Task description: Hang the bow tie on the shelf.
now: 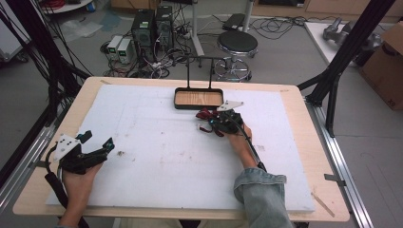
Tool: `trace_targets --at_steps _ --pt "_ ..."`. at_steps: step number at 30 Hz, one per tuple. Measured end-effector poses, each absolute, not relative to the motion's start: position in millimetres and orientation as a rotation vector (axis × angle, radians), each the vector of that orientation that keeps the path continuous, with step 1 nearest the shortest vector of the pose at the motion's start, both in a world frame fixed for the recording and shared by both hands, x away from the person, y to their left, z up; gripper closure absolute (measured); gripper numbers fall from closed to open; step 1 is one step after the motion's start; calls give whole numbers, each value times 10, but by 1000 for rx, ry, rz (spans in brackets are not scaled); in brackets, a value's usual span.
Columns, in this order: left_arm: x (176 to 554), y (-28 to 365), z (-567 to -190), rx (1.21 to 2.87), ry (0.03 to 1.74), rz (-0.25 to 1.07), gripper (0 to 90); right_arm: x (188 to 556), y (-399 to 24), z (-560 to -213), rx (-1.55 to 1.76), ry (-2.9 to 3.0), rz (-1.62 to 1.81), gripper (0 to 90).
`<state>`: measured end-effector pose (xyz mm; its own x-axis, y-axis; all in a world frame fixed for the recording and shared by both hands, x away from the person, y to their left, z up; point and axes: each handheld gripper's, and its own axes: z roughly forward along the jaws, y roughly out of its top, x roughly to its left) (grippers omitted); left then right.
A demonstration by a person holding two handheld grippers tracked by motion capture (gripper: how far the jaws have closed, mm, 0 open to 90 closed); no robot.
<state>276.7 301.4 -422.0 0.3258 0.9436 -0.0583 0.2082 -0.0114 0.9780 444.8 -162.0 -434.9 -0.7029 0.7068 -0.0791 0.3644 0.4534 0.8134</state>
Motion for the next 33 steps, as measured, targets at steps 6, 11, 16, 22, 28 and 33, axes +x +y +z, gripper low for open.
trace_targets --at_steps 6,11,16,22,28,33 --pt "2766 3011 -4220 1480 1111 832 151 4367 -1679 -4155 891 2208 1195 747" --pt "2769 3001 -4221 1478 1110 834 151 4327 -1740 -4026 894 2149 1224 747" --pt "2774 2998 -4221 1483 1109 830 151 4305 -1799 -3807 872 2075 1246 747" --pt "2771 3001 -4222 1482 1108 831 151 4280 -1836 -3653 871 2017 1260 747" --pt "2772 3002 -4222 1478 1109 828 151 4267 -1886 -3513 872 1961 1269 746" --pt "2773 3001 -4223 1484 1107 828 151 4267 -1948 -3474 881 1920 1291 746"
